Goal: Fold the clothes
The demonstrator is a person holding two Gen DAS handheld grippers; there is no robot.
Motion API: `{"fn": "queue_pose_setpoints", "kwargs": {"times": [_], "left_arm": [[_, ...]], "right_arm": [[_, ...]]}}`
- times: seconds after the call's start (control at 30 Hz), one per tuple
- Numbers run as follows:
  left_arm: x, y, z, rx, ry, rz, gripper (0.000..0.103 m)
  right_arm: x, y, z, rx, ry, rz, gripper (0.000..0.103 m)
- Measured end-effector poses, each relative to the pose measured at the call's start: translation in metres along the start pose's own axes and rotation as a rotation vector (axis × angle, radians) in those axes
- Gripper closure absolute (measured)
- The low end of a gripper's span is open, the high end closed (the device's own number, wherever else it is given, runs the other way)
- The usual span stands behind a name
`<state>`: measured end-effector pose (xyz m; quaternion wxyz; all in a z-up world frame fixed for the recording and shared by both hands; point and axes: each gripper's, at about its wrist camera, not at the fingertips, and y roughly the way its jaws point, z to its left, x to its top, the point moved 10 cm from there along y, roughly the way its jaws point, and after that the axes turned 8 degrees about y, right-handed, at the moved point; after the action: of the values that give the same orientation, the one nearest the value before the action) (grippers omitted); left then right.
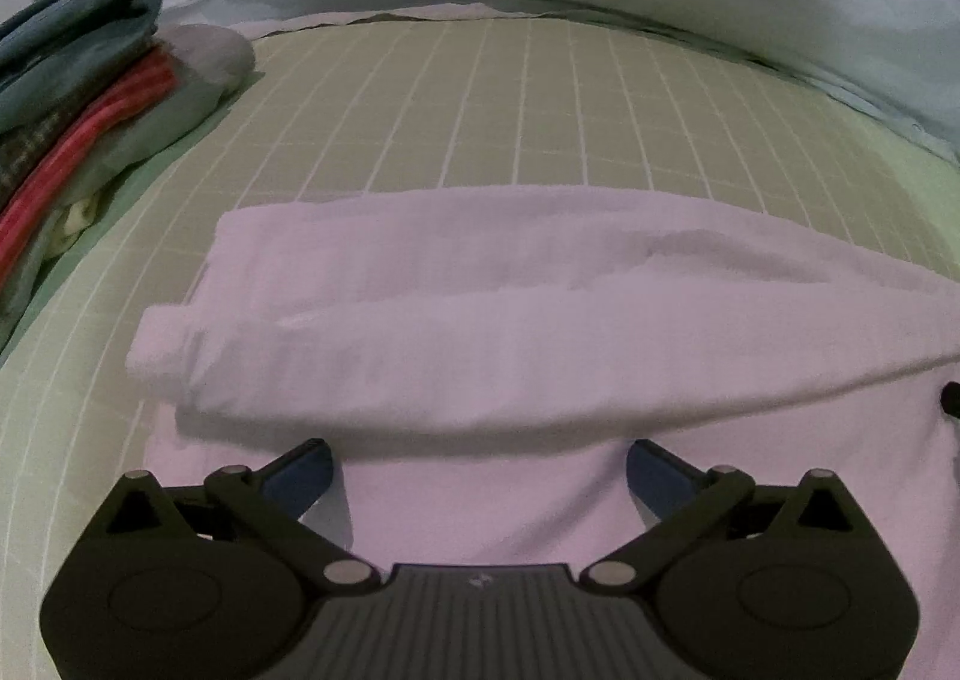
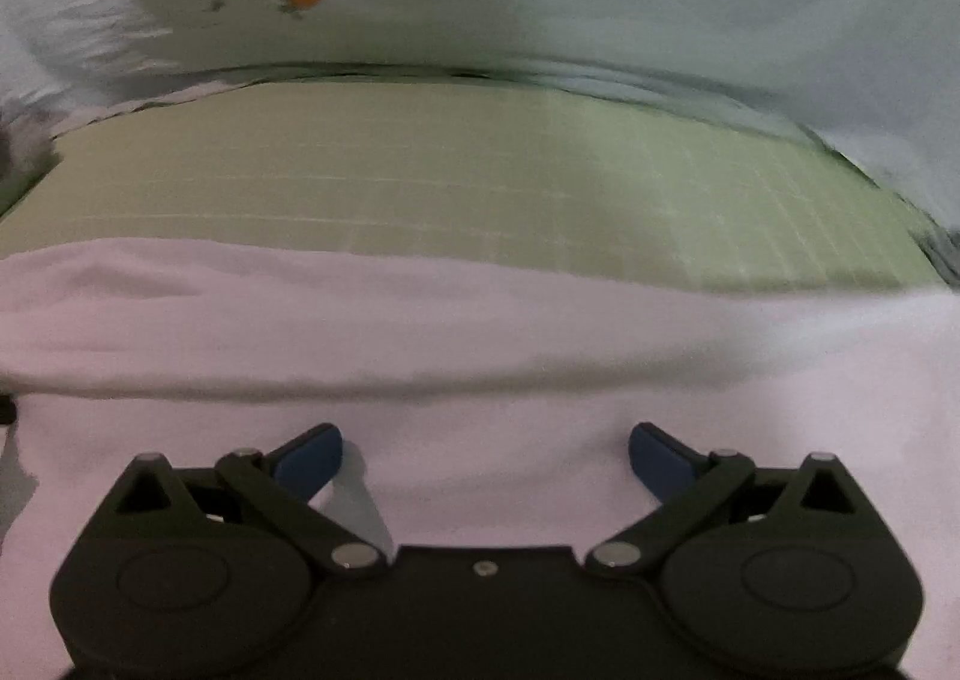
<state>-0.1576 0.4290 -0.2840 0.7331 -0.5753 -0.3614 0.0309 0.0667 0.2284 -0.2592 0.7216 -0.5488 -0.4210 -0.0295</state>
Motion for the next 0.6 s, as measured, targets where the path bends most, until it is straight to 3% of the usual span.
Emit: {"fn": "queue_pose_setpoints", "kwargs": {"times": [0.13, 0.23, 0.47, 0.6], "left_arm": [[0.020, 0.008, 0.006, 0.000, -0.029, 0.000, 0.000], [0.040, 0.012, 0.017, 0.082, -0.063, -0.017, 0.000], [0.074, 0.041, 0.034, 0.106, -0.162, -0.035, 0.000], [0.083, 0.047, 0.035, 0.120, -0.163, -0.041, 0.000]], "right_arm": [[0.016, 0.019, 0.025, 0.034, -0.048, -0.004, 0.000], [0.035, 0.032, 0.036, 0.068, -0.063, -0.018, 0.000], [0.071, 0.071, 0.034, 0.096, -0.009, -0.022, 0.000], [0.080, 0.087, 0.033, 0.090, 0.006, -0.006, 0.000]]}}
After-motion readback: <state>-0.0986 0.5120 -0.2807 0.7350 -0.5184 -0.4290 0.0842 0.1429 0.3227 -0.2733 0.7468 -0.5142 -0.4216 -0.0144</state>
